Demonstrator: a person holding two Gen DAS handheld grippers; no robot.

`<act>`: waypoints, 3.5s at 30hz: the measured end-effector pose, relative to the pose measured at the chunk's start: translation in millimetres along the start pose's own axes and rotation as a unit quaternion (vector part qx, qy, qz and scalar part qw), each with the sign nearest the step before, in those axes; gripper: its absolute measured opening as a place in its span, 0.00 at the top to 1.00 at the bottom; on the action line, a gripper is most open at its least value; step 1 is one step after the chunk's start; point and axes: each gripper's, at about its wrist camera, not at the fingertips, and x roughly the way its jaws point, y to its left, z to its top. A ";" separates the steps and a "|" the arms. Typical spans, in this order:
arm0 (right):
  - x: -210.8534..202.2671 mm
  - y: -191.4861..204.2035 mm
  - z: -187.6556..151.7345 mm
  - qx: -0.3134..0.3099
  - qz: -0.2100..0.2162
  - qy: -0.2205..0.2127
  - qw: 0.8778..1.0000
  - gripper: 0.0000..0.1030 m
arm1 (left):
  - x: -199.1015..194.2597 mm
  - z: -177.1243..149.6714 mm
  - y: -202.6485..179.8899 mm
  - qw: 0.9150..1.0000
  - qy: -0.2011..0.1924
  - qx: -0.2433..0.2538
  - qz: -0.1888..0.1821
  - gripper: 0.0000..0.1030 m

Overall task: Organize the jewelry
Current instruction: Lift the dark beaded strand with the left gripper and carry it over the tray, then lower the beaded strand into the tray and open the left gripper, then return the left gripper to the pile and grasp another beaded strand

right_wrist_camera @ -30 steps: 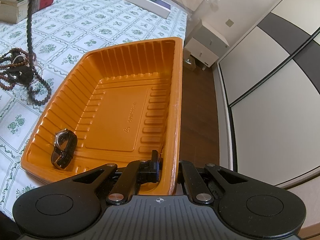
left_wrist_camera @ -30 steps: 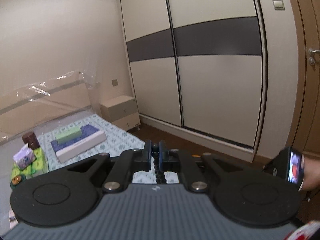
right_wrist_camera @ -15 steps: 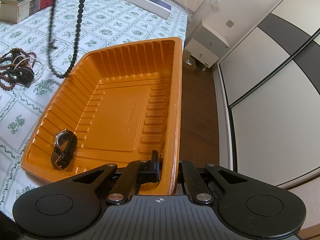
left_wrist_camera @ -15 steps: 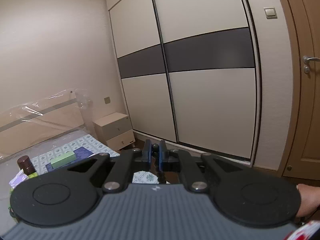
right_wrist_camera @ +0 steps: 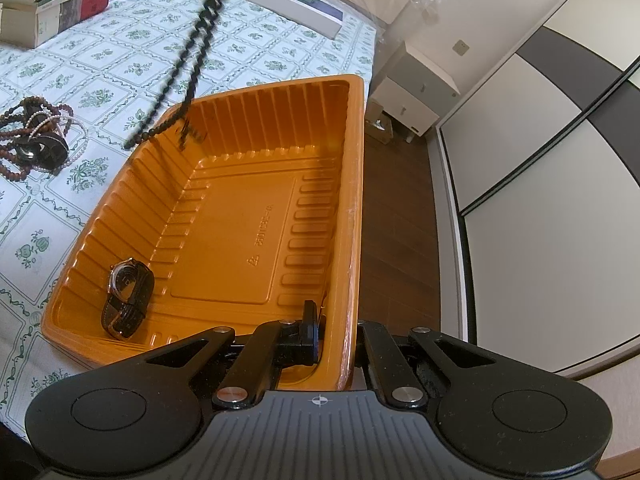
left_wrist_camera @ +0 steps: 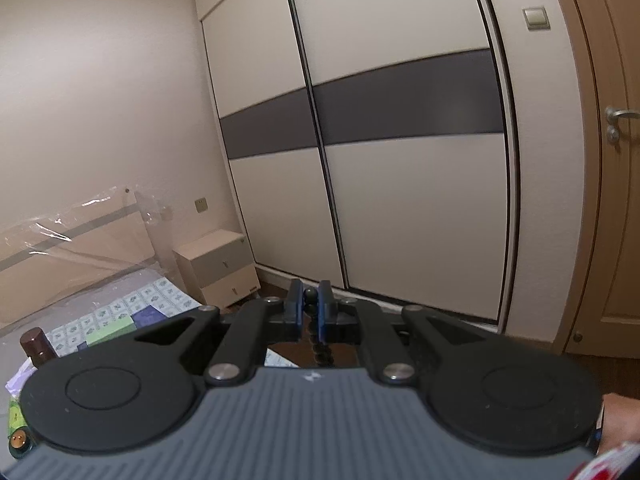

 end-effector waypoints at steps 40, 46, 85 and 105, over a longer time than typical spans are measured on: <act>2.5 -5.1 -3.0 0.009 0.009 -0.003 1.000 0.97 | 153.7 -177.0 -53.7 0.964 0.259 -0.010 -0.057 0.94; 2.5 -4.9 -3.1 0.009 0.009 -0.004 1.000 0.97 | 158.6 -183.5 -54.5 0.961 0.271 -0.018 -0.059 0.94; 1.2 -6.1 -4.5 0.010 0.009 -0.005 1.000 0.97 | -25.8 -342.0 67.4 0.944 0.271 -0.155 0.103 0.63; 2.6 -4.1 -4.9 0.010 0.008 -0.004 1.000 0.97 | -36.5 -401.5 22.6 0.943 0.295 -0.131 0.079 0.64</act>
